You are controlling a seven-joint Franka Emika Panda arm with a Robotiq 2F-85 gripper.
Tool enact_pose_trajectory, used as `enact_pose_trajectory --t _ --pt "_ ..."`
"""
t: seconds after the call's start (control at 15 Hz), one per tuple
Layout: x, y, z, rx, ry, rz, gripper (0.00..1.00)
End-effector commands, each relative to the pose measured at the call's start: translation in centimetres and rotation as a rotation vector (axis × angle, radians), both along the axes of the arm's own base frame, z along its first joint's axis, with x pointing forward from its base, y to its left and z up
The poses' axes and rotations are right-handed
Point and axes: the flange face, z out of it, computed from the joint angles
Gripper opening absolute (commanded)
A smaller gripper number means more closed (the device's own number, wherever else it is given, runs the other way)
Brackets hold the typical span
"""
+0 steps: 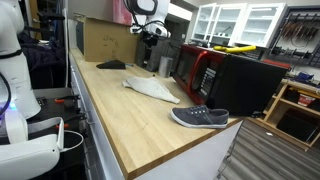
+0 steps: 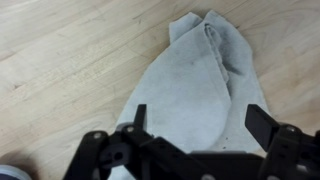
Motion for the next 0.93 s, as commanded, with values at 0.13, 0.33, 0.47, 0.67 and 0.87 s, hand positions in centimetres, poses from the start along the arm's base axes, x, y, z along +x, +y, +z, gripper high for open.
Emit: enact_pose_trajectory --t 0.13,0.33,0.47,0.67,0.87 --pt "1.8 -1.5 -4.4 -0.020 0.118 0.024 1.00" --pt "2.5 -0.3 -5.1 -0.030 0.137 0.064 1.00" --pt "2.9 0.8 -5.4 -0.038 0.149 0.101 1.00" --pt "3.3 2.7 -5.8 -0.076 0.173 0.160 1.00" --pt "4.1 4.5 -6.0 -0.149 0.186 0.221 1.00"
